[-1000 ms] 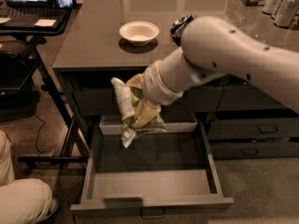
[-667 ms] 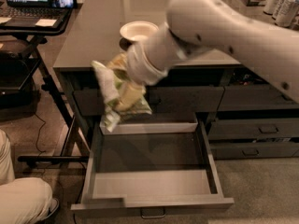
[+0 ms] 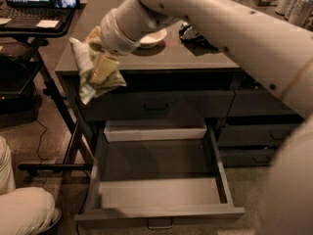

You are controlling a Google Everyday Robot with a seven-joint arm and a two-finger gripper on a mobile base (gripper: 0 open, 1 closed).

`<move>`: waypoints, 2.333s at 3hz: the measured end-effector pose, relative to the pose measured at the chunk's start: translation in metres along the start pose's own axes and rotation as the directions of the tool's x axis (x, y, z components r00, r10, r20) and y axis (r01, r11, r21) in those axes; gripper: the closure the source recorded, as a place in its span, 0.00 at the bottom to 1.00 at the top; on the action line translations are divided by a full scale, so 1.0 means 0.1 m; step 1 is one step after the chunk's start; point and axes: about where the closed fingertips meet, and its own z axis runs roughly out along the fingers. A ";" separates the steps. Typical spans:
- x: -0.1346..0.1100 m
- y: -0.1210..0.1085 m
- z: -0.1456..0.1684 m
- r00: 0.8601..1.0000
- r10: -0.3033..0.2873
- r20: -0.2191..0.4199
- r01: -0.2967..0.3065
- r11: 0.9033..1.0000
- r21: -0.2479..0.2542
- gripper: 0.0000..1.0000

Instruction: Pick green jalapeno chip bag from middle drawer and place on counter

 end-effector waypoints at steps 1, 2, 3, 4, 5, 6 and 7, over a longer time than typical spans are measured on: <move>0.13 -0.43 0.17 0.993 0.101 -0.054 -0.097 0.993 0.071 1.00; 0.34 -0.71 0.14 0.965 0.239 -0.107 -0.217 0.959 0.183 1.00; 0.36 -0.72 0.14 0.943 0.319 -0.094 -0.297 0.935 0.194 1.00; 0.36 -0.72 0.14 0.943 0.318 -0.094 -0.296 0.935 0.193 1.00; 0.30 -0.92 0.26 0.957 0.286 -0.053 -0.271 0.943 0.194 1.00; 0.22 -1.24 0.45 0.960 0.280 -0.005 -0.273 0.939 0.207 1.00; 0.28 -1.47 0.60 0.937 0.347 0.032 -0.344 0.909 0.237 1.00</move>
Offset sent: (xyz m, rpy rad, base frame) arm 0.1176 -0.0194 0.0016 0.0535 0.1724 -0.6544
